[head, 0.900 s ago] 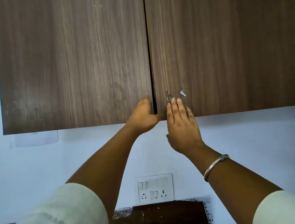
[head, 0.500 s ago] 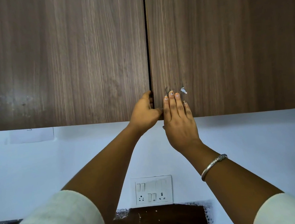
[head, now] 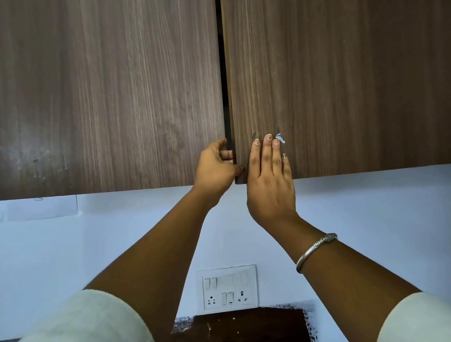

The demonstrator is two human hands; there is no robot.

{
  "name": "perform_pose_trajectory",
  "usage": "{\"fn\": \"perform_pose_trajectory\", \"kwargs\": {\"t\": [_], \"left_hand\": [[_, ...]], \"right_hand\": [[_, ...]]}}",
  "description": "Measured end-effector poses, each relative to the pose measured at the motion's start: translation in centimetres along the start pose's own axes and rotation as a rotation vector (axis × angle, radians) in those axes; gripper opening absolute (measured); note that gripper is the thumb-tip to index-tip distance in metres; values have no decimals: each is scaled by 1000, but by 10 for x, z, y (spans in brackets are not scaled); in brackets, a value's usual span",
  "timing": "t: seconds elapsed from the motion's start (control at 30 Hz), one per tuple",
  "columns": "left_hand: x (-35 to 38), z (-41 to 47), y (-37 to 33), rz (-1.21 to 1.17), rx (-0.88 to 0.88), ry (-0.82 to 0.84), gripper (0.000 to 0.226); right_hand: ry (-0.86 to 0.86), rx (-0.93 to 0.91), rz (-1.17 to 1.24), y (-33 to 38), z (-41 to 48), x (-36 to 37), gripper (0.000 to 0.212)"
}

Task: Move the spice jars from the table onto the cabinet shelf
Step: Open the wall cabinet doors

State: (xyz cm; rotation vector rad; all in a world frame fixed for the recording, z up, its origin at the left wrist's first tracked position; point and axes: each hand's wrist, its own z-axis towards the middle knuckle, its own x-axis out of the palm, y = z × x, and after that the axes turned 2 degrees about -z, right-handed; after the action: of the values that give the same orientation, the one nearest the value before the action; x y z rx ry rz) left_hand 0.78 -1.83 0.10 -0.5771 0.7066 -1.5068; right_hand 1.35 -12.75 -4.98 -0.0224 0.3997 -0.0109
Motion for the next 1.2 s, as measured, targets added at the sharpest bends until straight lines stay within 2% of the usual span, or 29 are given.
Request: {"fn": "perform_pose_trajectory", "kwargs": {"t": [0.23,0.4,0.53,0.67,0.8,0.9,1.0,1.1,1.2], "left_hand": [[5,-25,-26,-12,12,57,68],[14,-50,-47,-24,93,113,41],[28,-70,-69,-73,91,145,42],[48,-95,-86,-140,133,204,42],[75,-123,-100,-173,211,267,41],[95,-142,-114,-119,270,313,48],[115,-154,-125,-41,320,346,55],[131,-165,-132,66,371,352,60],[147,-172,-135,278,530,416,64]], "right_hand": [[-13,113,54,5,-8,-35,87],[-42,156,68,1,-22,-68,79],[-66,201,131,-12,-38,-97,69],[-93,283,192,-26,-57,-127,68],[-113,449,248,-40,-76,-157,65],[-156,463,159,-57,-90,-180,60],[-98,456,3,-76,-99,-203,69],[-104,479,-11,-91,-106,-219,68],[-167,500,28,-111,-115,-229,64]]}}
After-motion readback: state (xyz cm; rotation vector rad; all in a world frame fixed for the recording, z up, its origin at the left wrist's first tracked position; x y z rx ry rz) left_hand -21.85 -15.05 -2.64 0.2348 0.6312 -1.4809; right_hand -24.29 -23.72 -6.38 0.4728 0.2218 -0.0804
